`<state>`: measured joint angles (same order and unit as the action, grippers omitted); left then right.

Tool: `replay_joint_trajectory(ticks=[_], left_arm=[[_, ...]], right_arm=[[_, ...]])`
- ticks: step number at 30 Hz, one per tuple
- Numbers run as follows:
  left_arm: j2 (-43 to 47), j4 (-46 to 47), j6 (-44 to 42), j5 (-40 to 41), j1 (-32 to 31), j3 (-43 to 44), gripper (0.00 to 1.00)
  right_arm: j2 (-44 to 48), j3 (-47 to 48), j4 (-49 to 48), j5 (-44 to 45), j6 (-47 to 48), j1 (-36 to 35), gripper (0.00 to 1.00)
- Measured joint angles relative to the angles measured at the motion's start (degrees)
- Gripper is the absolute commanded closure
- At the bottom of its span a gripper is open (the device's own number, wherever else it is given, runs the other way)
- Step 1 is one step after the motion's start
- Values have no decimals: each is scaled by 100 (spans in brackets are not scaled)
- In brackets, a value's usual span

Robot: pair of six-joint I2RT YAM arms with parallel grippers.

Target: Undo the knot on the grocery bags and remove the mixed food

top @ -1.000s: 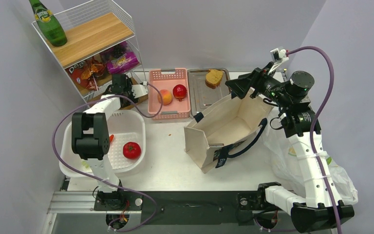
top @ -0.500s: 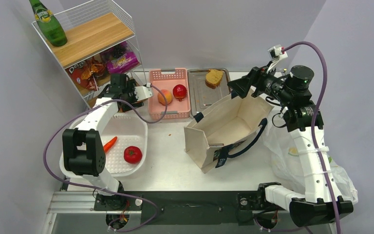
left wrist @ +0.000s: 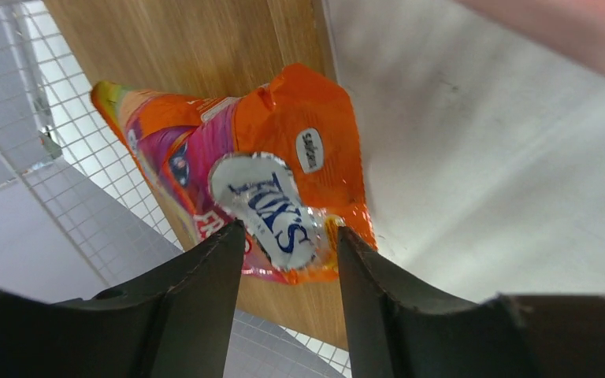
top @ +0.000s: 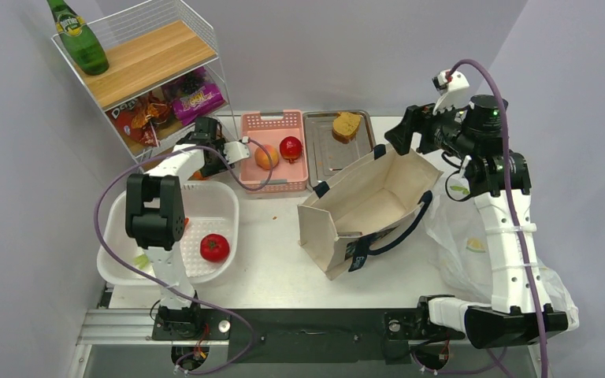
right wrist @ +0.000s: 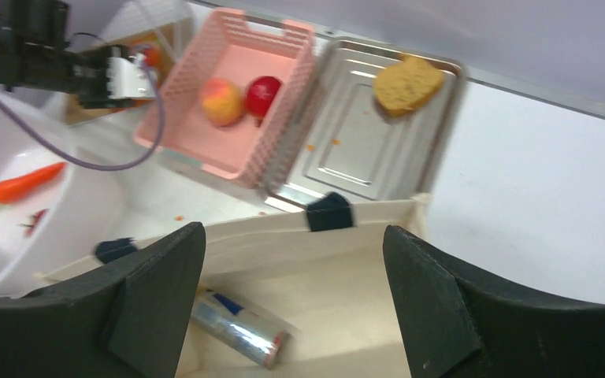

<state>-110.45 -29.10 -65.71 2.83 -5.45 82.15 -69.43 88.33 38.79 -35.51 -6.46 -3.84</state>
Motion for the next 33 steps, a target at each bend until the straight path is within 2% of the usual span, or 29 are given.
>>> replay_joint_trajectory(ticks=[3,6,11,14,19,25,27,29,30,31,32,33], left_arm=[[-472,118,-2,450,33,245,60],[-721,361,-37,879,13,356,59],[-828,859,-79,1362,-50,374,42],[-704,920,7,1307,-83,372,36],[221,527,254,730,-238,199,32],[1606,179,780,-140,-815,151,32],[1864,61,1056,-446,-1001,153,33],[2041,-79,1445,-815,-1147,157,33],[2109,-142,1650,-994,-1191,162,33],[2173,-197,1906,-1178,-1217,177,33],[2232,-232,2164,-1368,-1235,192,33],[2286,-251,2376,-1508,-1244,214,33]], right_arm=[[-120,313,483,732,555,13,21],[-240,426,848,1272,1021,50,21],[-479,402,1340,1864,1615,129,21],[-557,354,1528,2015,1843,157,21],[-640,289,1740,2107,2144,166,20],[-992,295,1910,2114,2393,201,22],[-1189,297,1965,2120,2487,203,29],[-1399,295,2052,2140,2610,216,41],[-1499,295,2098,2135,2677,232,51],[-1591,289,2144,2133,2704,243,58],[-1661,280,2170,2118,2741,256,74],[-1735,273,2203,2087,2745,278,83]])
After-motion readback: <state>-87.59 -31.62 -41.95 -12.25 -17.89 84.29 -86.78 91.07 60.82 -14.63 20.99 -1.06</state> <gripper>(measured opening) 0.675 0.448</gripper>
